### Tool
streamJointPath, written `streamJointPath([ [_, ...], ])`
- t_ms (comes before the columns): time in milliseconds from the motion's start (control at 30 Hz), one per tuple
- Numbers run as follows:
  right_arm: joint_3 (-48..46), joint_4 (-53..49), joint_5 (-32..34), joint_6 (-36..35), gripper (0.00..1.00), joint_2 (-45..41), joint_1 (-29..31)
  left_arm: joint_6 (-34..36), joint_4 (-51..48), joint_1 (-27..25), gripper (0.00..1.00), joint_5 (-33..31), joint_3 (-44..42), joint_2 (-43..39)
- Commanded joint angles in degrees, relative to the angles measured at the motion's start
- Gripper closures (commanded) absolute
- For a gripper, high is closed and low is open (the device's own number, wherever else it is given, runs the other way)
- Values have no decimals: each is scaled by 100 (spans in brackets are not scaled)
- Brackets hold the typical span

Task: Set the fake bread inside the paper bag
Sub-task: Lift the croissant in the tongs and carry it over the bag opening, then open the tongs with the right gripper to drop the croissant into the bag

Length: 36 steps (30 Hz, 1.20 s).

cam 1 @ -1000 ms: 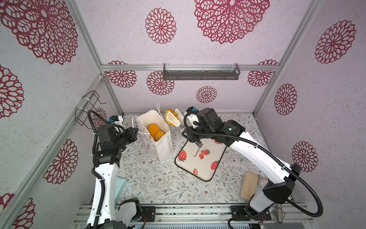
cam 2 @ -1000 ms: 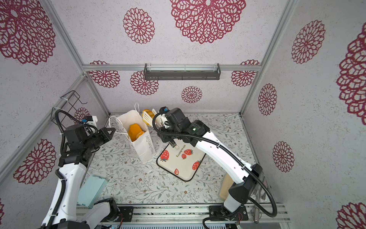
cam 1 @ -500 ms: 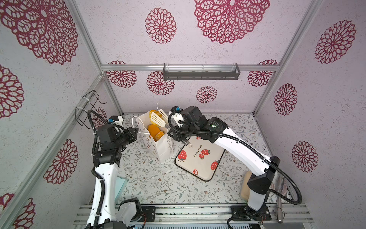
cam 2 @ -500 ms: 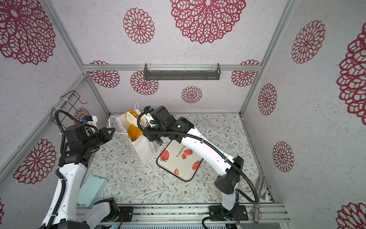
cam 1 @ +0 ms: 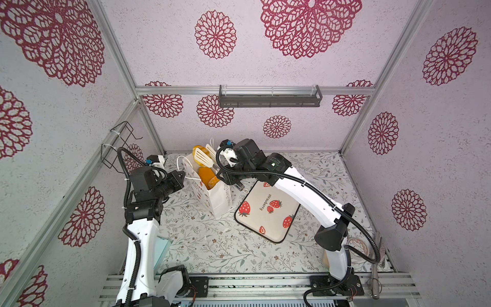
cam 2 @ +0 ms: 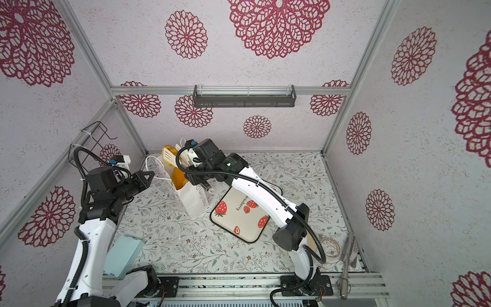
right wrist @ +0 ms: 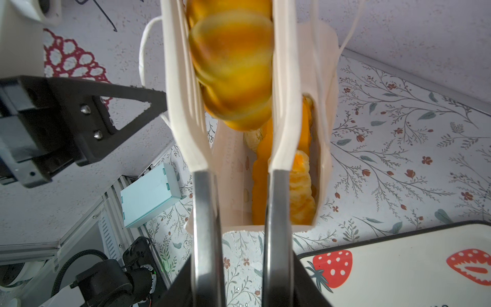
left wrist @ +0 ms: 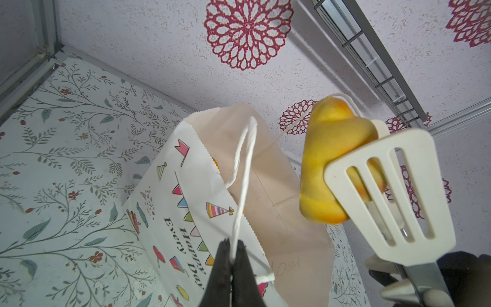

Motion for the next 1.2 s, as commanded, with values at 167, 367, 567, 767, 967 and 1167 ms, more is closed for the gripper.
streamJointPath([
  [167, 461, 384, -207, 49, 58, 105, -193, 49, 44, 16, 100, 5, -59, -43],
  [367, 492, 528, -388, 168, 56, 271, -337, 47, 44, 10, 100, 5, -71, -48],
  [567, 494, 548, -500, 179, 55, 363, -361, 50, 44, 10, 100, 9, -69, -32],
  [767, 493, 574, -599, 199, 51, 415, -360, 39, 44, 11, 100, 10, -75, -17],
  [967, 532, 574, -582, 190, 45, 435, -394, 45, 45, 10, 100, 6, -59, -21],
  [1167, 528, 561, -599, 186, 42, 419, -421, 41, 39, 11, 100, 5, -59, -5],
])
